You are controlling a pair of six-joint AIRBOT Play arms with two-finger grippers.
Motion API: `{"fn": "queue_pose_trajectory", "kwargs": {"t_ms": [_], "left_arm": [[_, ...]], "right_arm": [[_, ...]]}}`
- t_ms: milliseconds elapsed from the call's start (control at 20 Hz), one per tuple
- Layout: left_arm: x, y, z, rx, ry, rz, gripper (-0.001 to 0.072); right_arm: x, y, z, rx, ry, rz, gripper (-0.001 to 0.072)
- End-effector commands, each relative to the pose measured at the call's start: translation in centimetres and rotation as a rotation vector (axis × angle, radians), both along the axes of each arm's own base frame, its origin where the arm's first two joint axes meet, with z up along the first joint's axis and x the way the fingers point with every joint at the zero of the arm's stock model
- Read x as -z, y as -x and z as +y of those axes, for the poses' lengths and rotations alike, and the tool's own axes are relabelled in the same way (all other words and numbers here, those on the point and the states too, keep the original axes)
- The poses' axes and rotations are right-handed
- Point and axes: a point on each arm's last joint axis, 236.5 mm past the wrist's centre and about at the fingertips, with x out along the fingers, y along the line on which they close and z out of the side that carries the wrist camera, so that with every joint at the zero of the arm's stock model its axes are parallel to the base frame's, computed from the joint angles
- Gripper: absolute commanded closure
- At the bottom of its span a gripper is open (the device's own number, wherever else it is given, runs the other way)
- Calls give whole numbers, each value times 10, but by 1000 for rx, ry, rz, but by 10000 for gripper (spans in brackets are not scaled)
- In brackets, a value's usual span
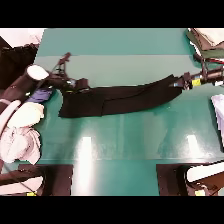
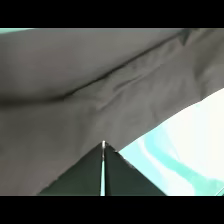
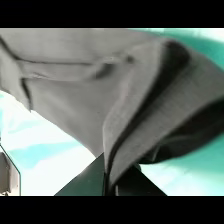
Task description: Fold the shirts.
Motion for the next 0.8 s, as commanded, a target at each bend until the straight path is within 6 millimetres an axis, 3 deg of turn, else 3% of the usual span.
{"fn": "queue_pose_trajectory", "kwargs": {"t_ms": [0,100,200,400,550,750], "left_arm": [[27,-9,-68,131,-12,19,684],[46,-13,-99,181,-17,32,684],[65,-18,-116,202,-19,51,684],[89,-27,-123,179,-18,95,684],[89,-30,-121,171,-22,85,684],[89,-28,-121,177,-23,91,683]], "right_arm": [[-72,-6,45,-52,12,-128,698],[-108,-7,75,-101,28,-215,697],[-137,-7,105,-146,31,-292,698],[-178,2,166,-240,18,-425,698],[-186,11,200,-298,0,-457,698],[-181,18,231,-365,-16,-460,698]]}}
